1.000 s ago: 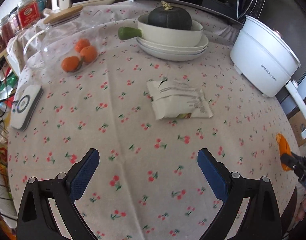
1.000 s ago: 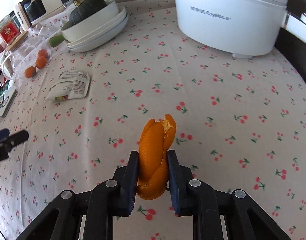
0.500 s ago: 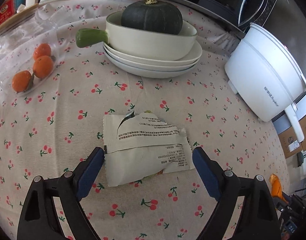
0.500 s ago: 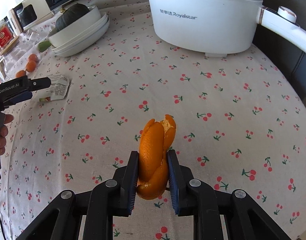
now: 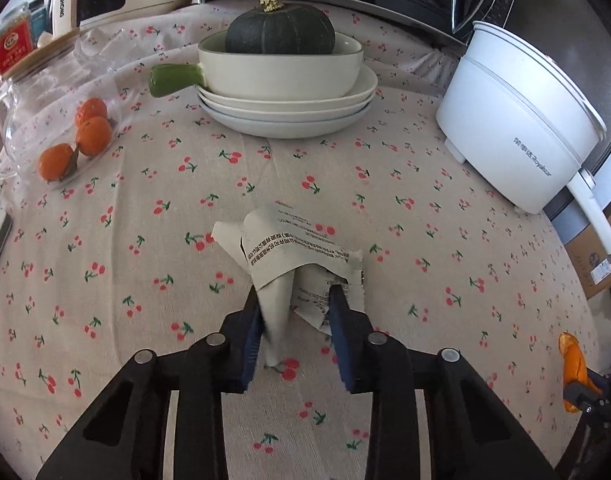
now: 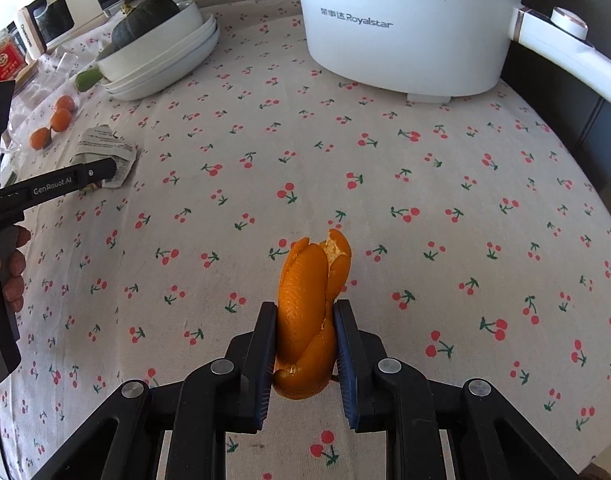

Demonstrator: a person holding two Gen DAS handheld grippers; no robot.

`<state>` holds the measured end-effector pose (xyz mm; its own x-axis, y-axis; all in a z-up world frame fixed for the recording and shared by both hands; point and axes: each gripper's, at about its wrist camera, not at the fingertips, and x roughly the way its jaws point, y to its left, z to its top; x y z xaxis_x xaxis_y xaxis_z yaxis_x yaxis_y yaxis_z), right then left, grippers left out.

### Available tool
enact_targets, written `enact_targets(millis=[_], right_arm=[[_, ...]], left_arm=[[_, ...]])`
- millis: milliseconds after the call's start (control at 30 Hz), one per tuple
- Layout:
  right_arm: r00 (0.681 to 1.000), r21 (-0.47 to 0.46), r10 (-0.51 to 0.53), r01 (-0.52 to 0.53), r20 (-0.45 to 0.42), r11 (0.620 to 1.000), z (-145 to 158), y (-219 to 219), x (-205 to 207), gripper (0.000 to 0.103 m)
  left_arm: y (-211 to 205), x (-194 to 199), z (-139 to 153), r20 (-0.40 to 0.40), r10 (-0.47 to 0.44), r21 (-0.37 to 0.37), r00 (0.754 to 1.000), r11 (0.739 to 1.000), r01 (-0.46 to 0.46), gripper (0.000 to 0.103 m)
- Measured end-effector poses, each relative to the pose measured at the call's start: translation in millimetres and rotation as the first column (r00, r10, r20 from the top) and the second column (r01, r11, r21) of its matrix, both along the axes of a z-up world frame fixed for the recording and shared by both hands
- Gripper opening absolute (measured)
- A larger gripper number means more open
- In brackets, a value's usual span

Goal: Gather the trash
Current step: 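Lift the paper packet and orange peel and carry both over the brown bin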

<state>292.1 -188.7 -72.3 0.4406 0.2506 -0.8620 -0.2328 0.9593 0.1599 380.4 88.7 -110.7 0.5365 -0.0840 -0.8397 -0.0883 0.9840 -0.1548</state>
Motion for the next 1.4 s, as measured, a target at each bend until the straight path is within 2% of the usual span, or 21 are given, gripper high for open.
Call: enact_targets(millis=[367,567,700,800,967,1233,1400], right_arm=[[1.0,-0.027,-0.013,0.013,0.004,1.0,30.1,-6.6,-49.1,0.025],[0.999,-0.024,-0.048,0.048,0.005,0.999,46.3,-21.2,-83.8,0.025],[0.997,-0.018,-0.072,0.072,0.004,0.997,52.0,-32.0,-107.0,0.025],[0.995,0.025,-0.103,0.103,-0.01,0.994,52.7,-45.0,-122.1,0.025],[0.992,0.011,-0.128,0.128,-0.018,0.992,52.2,-61.2,-145.6,0.025],[0.991,-0.031,-0.128,0.127,-0.036,0.991,42.3,-86.4,-179.8,0.025],[0.988,-0.05,-0.143,0.14,-0.056,0.989,32.6,-105.8,-198.8,0.025]], left_arm=[[5.3,-88.2,15.5,-0.056,-0.035,-0.035,0.998,0.999,0.033,0.029],[13.9,-130.7,39.3,-0.042,-0.029,-0.074,0.999,0.997,0.026,0.029],[12.7,-155.9,50.6,-0.029,-0.048,-0.076,0.998,0.996,0.046,0.029],[11.8,-174.4,55.2,-0.026,-0.06,-0.065,0.998,0.996,0.058,0.029],[10.3,-197.3,58.6,-0.035,-0.077,-0.122,0.996,0.99,0.072,0.029],[-29.8,-211.0,70.7,-0.007,-0.18,-0.125,0.984,0.976,0.178,0.029],[-71.5,-217.8,70.5,-0.014,-0.269,-0.123,0.963,0.956,0.265,0.029]])
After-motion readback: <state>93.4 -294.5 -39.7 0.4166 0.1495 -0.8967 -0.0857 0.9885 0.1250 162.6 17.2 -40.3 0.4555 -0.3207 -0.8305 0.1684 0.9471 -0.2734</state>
